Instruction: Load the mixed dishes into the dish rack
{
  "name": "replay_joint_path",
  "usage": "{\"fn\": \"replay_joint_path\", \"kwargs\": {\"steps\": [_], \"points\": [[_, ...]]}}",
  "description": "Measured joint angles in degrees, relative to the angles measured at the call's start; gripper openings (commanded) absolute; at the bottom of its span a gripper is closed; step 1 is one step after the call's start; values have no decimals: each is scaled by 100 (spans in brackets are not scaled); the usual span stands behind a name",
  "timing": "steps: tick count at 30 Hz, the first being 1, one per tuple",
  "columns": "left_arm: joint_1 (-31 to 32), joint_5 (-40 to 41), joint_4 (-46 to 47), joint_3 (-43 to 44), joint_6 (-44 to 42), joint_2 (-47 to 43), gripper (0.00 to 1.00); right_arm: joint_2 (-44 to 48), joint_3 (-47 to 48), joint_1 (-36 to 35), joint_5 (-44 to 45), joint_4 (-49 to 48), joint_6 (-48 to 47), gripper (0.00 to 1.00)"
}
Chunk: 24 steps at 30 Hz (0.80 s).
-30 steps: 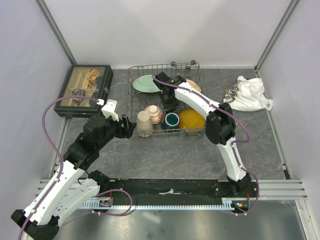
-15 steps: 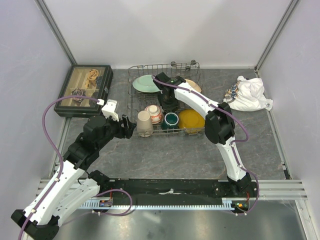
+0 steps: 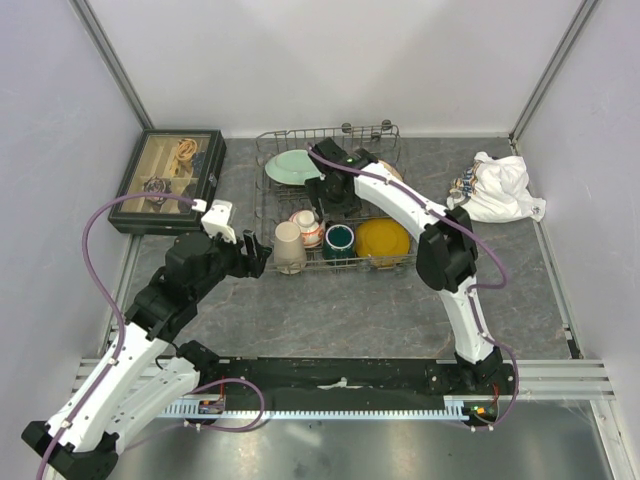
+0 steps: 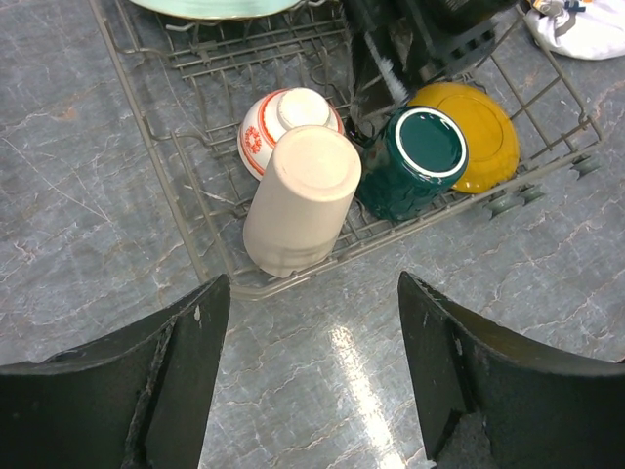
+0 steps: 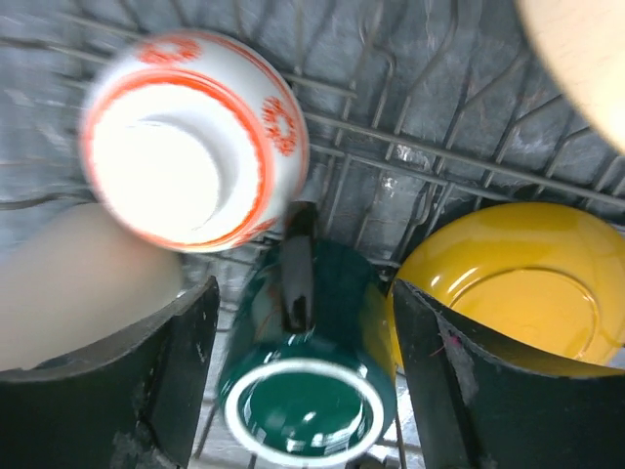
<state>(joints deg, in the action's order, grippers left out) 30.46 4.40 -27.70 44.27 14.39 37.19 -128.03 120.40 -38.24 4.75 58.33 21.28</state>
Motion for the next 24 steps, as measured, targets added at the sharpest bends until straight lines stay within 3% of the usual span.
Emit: {"fn": "replay_joint_path", "kwargs": {"steps": [7, 8, 14, 24], "points": [[0, -59, 2, 0, -4, 103, 86, 879, -382, 111, -92, -487, 85, 82], [0, -101, 4, 0, -11, 127, 91, 1088, -551, 140, -87, -619, 109, 82], [0, -415, 61, 44, -83, 352, 99, 2448, -1674, 286, 26, -1314, 221, 82], [0, -562, 339, 42, -127, 155, 99, 4728, -3641, 317, 120, -1906, 435, 82]]}}
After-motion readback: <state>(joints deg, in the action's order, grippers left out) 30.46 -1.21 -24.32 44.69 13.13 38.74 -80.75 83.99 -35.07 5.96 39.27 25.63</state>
